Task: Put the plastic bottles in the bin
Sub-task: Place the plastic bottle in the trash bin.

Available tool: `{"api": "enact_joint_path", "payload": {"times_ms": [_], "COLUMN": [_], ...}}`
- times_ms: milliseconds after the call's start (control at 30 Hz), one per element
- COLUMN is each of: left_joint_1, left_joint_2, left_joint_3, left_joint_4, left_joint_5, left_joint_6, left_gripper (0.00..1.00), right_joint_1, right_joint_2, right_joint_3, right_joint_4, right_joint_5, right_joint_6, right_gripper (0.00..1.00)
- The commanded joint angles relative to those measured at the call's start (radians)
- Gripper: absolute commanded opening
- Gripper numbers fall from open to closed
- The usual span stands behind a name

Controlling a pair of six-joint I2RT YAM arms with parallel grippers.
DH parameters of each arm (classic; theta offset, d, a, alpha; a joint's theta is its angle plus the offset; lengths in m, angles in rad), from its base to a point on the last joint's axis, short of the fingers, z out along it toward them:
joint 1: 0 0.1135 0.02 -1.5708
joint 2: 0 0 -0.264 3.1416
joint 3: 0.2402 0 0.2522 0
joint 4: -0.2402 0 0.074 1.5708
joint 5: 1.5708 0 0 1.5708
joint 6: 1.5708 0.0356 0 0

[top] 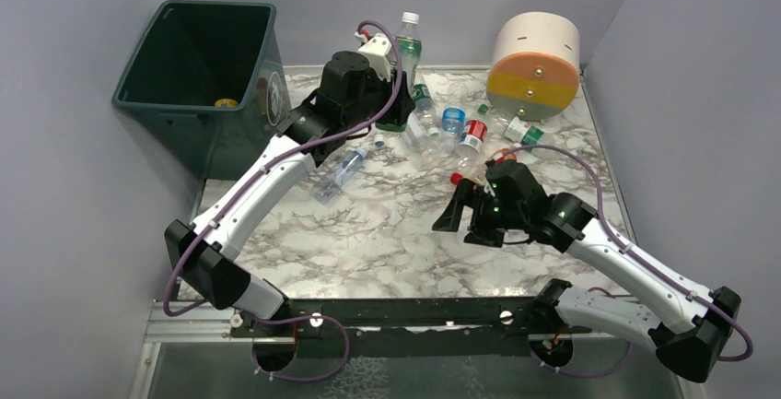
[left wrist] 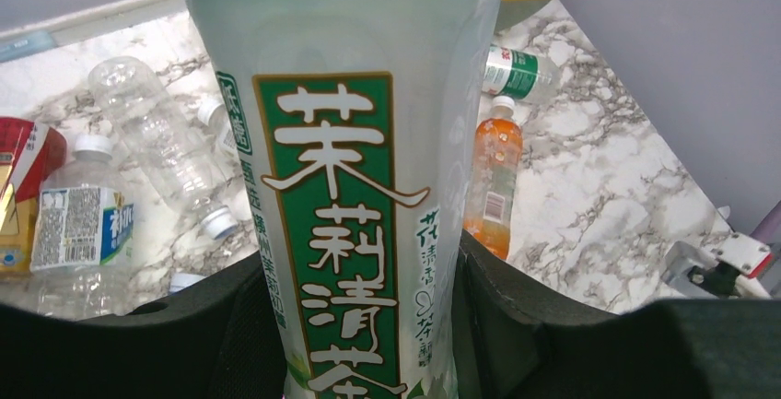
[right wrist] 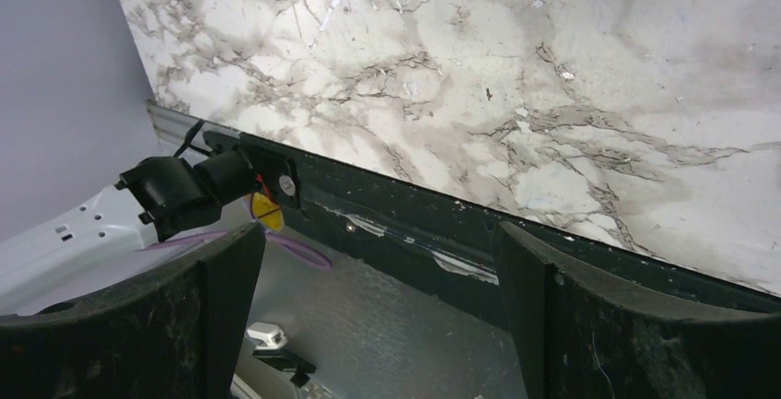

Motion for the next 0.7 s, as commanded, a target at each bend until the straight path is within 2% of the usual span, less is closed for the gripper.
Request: {"api": "enact_joint_path", "payload": {"times_ms": [0, 267, 667], "left_joint_1": [0.020, 0.044, 0.065], "left_joint_2": [0.026, 0.089, 0.119], "left_joint_3": [0.067, 0.162, 0.197], "left_joint_4": [0.068, 0.103, 0.151], "left_joint_5": [0.042, 0.063, 0.091], "left_joint_6": [0.022, 0.018, 0.007], "left_gripper": [0.52, 0.52, 0.52], "right_joint_1": [0.004, 0.003, 0.003], "right_joint_2": [0.012, 0.057, 0.135], "right_joint_3": [-0.015, -0.046, -0.069], "right_joint_4": [0.046, 0.087, 0.146], "right_joint_5": [-0.020, -0.057, -0.104], "right_joint_6": [0.014, 0.004, -0.011], "right_gripper": [0.96, 0.96, 0.96]}}
